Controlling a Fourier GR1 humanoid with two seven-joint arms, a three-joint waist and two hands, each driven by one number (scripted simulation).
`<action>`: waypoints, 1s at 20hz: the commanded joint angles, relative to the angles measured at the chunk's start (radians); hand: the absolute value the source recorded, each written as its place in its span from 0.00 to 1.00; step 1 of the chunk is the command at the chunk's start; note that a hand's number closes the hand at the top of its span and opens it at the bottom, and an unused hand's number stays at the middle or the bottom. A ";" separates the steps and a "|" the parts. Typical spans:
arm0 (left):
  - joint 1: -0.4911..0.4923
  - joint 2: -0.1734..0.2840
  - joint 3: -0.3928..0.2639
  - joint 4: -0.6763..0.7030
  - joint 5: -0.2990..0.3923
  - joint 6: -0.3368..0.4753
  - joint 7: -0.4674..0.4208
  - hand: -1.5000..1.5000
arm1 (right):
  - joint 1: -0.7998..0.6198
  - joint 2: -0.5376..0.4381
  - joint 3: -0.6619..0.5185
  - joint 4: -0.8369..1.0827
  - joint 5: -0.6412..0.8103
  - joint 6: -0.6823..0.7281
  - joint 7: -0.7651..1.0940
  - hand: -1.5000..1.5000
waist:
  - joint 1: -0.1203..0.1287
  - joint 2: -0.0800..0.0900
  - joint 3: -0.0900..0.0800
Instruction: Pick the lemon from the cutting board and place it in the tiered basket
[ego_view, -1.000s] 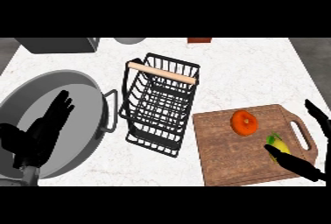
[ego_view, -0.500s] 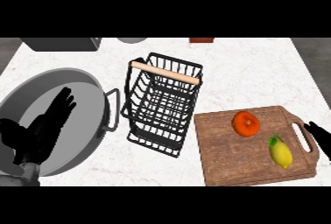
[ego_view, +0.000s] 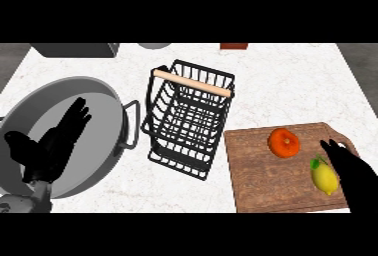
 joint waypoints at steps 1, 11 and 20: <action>0.028 -0.021 0.015 -0.001 -0.016 -0.029 -0.007 0.50 | -0.080 0.118 0.077 0.037 0.095 0.059 0.132 0.00 | 0.002 -0.001 0.002; 0.071 -0.042 0.071 -0.117 -0.062 -0.040 0.084 0.50 | -0.052 0.166 -0.046 0.359 0.171 -0.053 -0.113 0.00 | 0.000 -0.002 0.003; -0.030 -0.098 0.144 0.022 -0.096 -0.129 0.051 0.50 | -0.035 0.178 -0.139 0.437 0.270 -0.121 -0.242 0.00 | -0.007 -0.001 0.002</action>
